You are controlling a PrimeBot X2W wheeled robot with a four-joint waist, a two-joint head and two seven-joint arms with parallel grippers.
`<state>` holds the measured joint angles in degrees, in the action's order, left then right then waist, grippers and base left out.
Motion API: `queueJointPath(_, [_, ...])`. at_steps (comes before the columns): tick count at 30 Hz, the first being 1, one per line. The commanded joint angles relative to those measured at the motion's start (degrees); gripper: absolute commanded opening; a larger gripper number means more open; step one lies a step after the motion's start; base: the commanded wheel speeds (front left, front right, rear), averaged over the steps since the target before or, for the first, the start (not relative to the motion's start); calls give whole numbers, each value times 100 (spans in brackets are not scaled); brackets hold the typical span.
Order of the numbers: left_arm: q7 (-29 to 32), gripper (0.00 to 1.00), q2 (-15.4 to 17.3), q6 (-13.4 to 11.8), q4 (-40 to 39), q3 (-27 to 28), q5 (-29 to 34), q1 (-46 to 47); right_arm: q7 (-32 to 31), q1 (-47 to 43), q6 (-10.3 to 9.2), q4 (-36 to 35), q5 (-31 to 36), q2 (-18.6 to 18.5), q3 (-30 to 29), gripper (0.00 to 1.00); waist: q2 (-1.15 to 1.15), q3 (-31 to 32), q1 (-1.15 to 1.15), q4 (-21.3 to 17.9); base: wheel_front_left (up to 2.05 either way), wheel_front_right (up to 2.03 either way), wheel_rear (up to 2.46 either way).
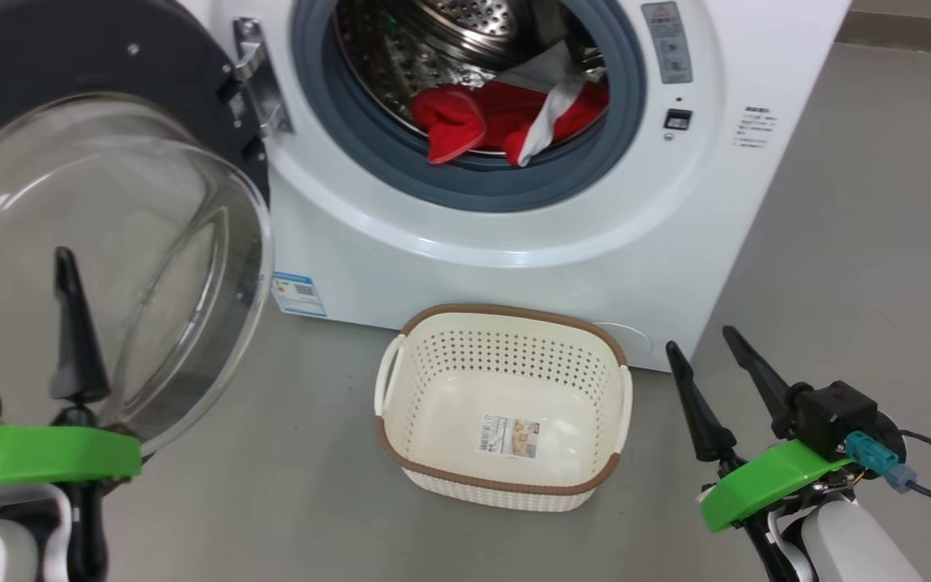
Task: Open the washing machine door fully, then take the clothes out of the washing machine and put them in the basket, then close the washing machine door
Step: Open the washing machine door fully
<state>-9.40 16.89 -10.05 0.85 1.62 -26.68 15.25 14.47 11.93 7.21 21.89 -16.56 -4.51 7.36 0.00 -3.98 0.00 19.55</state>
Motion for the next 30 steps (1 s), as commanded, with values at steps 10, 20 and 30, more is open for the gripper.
queueJointPath(10, [-8,100,-33,596,-265,-344,-255,-25,52,82,28,-441,175,53,-205,100,0,60,0,-727,0,0,0])
queueJointPath(20, [-212,100,-172,819,13,-640,-283,-646,52,-8,28,-731,313,73,-174,100,0,173,0,-1460,0,0,0])
queueJointPath(30, [-511,100,-317,736,305,-607,5,-1006,52,-139,28,-1087,301,82,-204,100,0,212,0,-1900,0,0,0])
